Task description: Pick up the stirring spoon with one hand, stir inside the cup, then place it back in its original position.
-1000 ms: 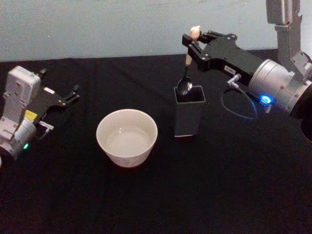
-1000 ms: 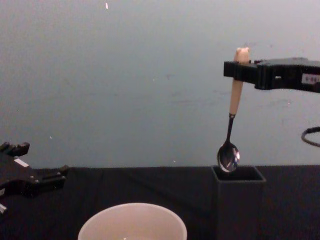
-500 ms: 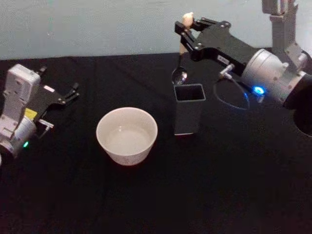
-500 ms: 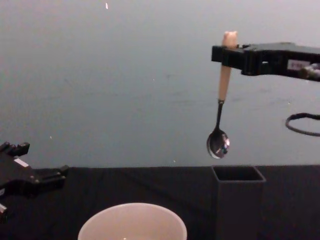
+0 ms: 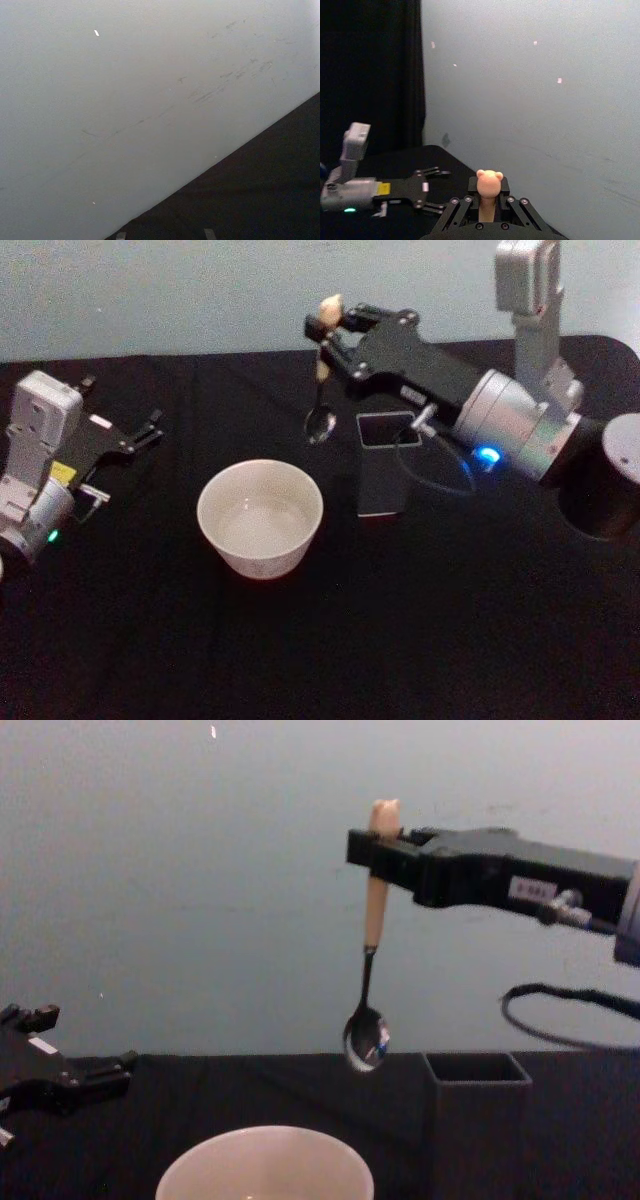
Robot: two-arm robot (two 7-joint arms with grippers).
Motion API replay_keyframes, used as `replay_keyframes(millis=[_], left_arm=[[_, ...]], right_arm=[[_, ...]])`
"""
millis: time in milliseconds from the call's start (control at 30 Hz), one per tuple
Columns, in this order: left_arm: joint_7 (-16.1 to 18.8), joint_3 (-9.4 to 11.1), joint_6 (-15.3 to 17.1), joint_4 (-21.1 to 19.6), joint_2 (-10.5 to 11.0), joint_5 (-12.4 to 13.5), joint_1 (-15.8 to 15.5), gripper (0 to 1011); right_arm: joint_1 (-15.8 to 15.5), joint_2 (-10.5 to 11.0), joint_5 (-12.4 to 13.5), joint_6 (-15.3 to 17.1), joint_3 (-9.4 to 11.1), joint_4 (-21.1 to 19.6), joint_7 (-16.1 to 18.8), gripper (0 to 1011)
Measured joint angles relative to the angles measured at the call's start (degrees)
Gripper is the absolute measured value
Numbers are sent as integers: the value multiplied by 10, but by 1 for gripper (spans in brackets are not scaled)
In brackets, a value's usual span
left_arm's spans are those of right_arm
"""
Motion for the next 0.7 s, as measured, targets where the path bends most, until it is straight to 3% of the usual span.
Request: replay_keyframes(millis=[700], left_arm=[[0, 0, 0, 0, 0, 0, 0, 1001]], right_arm=[[-14, -21, -4, -111, -55, 69, 72, 218]])
